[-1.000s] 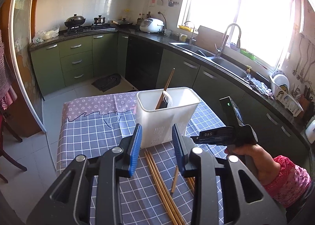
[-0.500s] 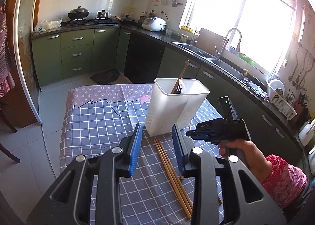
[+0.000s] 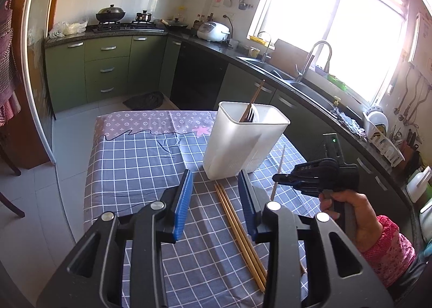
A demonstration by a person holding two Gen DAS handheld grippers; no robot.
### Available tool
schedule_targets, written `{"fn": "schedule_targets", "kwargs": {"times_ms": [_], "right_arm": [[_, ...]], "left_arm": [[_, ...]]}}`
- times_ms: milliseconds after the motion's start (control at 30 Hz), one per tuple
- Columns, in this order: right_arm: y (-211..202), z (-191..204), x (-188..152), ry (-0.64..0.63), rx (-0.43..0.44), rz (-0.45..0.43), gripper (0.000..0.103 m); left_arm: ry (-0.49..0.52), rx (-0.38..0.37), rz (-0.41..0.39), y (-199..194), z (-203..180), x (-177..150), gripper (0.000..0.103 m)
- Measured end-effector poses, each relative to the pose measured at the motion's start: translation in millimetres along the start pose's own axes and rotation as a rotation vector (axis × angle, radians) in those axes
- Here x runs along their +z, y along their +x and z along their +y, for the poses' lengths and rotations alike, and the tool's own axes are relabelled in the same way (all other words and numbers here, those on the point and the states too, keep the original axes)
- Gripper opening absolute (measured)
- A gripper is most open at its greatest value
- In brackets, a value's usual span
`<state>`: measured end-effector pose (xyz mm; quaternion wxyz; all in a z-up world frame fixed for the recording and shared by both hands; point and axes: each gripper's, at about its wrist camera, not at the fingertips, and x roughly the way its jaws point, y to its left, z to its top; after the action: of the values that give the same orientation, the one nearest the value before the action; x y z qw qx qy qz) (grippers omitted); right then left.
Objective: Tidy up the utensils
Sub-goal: 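Carry the chopstick over the caddy and open the right gripper to drop it in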
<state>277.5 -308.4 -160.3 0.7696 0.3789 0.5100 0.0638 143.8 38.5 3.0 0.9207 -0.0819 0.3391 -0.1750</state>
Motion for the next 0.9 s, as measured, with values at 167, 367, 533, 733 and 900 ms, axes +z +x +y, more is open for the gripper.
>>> {"fn": "schedule_targets", "kwargs": {"times_ms": [167, 367, 533, 733, 900], "right_arm": [[-64.5, 7.7, -4.6, -0.092, 0.107, -0.061, 0.008], [-137.9, 51.0, -5.3, -0.260, 0.205, -0.157, 0.008], [-179.9, 102.4, 12.6, -0.364, 0.267, -0.270, 0.008], [-197.7, 158.1, 48.0, -0.460, 0.207, -0.504, 0.008], [-141.1, 175.8, 62.4, -0.551, 0.045, -0.516, 0.008]], "left_arm": [[0.005, 0.002, 0.005, -6.2, -7.5, -3.2, 0.034], [0.009, 0.016, 0.028, -6.7, -18.3, -11.6, 0.034], [0.003, 0.026, 0.035, -7.7, -22.8, -13.4, 0.034], [0.004, 0.038, 0.051, -7.9, -29.4, -17.6, 0.037], [0.000, 0.048, 0.074, -4.3, -29.2, -21.4, 0.037]]}}
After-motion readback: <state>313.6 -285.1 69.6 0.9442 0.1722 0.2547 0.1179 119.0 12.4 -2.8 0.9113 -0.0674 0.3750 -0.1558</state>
